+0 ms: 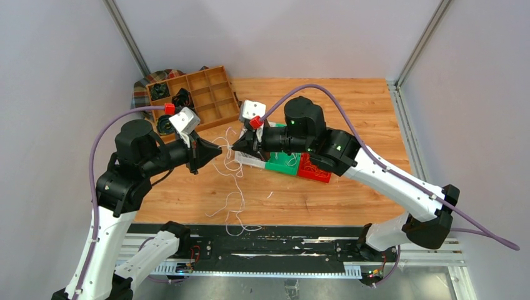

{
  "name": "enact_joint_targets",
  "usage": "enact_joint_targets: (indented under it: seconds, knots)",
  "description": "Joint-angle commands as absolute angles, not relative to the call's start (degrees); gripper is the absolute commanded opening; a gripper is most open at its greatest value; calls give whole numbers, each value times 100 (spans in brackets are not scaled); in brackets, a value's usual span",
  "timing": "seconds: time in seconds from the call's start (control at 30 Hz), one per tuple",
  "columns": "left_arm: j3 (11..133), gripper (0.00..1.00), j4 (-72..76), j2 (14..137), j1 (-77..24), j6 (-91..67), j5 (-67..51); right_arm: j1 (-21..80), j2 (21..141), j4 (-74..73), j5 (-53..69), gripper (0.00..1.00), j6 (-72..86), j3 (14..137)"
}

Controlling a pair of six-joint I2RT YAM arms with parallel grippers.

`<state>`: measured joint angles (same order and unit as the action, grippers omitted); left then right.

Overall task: Untangle the cables
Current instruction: Untie the cable.

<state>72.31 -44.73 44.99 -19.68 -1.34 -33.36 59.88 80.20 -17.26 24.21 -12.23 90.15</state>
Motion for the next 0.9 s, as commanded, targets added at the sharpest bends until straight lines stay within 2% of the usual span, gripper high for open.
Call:
enact_joint_targets:
  seconds: [0.0,0.4,0.87]
  knots:
    - [7335,0,-4489,4471,-1985,-3,-3282,6003,7722,-1048,2255,1,-1228,8852]
    - [7335,0,-4538,4509,-1986,168,-2971,5719,6997,294,2713,0,-445,7720]
    - [7315,0,-4605,4640,-1986,364,-2275,4710,6103,2221,3780,1,1473,6347]
